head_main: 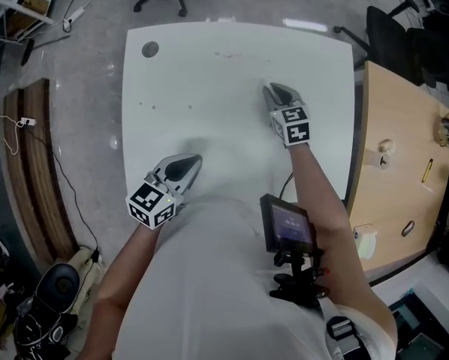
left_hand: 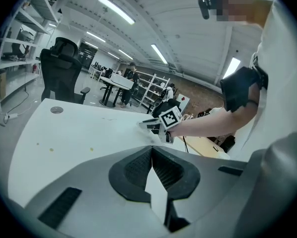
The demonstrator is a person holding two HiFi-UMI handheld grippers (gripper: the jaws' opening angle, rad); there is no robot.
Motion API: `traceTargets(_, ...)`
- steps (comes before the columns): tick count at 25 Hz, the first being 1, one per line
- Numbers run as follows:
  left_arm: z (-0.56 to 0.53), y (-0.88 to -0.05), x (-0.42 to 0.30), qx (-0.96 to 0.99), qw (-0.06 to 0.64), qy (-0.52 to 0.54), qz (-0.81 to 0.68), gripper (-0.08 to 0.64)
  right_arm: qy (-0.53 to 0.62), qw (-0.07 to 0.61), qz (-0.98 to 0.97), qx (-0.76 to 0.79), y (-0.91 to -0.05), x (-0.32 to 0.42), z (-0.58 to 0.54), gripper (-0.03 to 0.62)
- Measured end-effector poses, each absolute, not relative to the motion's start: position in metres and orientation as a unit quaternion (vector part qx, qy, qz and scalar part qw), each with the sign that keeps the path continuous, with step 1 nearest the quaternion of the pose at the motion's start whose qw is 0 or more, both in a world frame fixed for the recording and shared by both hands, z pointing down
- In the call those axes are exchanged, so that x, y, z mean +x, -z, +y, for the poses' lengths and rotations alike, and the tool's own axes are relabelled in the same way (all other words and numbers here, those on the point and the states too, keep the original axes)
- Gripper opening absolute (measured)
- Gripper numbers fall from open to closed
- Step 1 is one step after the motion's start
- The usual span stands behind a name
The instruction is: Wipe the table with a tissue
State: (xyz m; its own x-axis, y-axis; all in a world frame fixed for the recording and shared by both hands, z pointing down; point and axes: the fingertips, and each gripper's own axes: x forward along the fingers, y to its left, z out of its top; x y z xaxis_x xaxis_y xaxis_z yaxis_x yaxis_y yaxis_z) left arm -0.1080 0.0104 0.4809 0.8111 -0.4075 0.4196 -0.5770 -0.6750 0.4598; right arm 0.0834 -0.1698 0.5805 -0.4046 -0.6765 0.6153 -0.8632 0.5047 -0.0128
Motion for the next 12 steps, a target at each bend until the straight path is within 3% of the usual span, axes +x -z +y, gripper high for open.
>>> traceTargets(5, 0.014, -0.476, -0.112, 0.898, 0.299, -0.143, -0.289, 0.006, -0.198, 0.277, -0.747, 0.572, -0.590, 0.164, -0.209, 0.064)
traceTargets(12, 0.012, -0.475, -0.119, 0.891, 0.299, -0.151, -0.307, 0.006, -0.167, 0.279, -0.778, 0.537, -0.589, 0.126, -0.245, 0.064)
